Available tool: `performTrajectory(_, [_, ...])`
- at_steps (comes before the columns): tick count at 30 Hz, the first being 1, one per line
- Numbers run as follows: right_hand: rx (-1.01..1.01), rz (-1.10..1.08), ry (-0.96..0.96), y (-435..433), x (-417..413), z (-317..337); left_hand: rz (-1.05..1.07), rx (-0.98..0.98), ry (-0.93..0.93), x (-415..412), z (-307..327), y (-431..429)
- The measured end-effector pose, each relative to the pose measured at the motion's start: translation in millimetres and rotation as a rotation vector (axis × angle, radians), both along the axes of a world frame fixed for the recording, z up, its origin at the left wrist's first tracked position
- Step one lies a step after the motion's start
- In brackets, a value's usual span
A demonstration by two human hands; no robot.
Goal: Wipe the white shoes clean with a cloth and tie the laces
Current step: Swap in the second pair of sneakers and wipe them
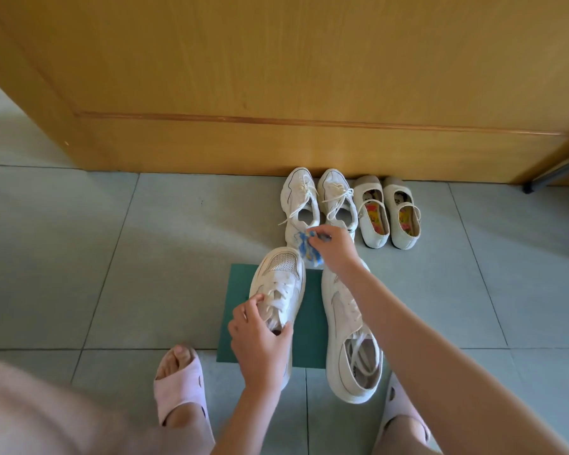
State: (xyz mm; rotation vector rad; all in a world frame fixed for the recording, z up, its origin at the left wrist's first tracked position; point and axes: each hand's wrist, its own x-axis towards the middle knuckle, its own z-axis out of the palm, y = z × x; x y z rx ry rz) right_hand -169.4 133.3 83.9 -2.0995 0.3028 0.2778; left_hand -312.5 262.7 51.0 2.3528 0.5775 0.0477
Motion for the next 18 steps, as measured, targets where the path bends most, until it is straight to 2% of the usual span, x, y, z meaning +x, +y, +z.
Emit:
performTrajectory(4, [-0.138,0.162,0.0,8,27,-8,0.008,0.026,-0.06,-1,-5,-1])
performTrajectory(8, [-0.268,0.484,-0.039,31,44,-13,0.075,0.002,-0.102,1,-6,-2])
performTrajectory(10, [-0.367,0.66,-0.004,39,47,-12,0.085,-0.008,-0.105,2,-8,-2])
performTrajectory(12, [-0.397,0.74,0.046,42,48,-15,0.076,-0.001,-0.113,3,-11,-1])
performTrajectory(15, [-0.361,0.685,0.031,39,44,-22,0.092,-0.003,-0.106,4,-17,0])
performTrajectory(18, [-0.249,0.512,-0.01,29,35,-25,0.104,-0.008,-0.107,3,-18,-1])
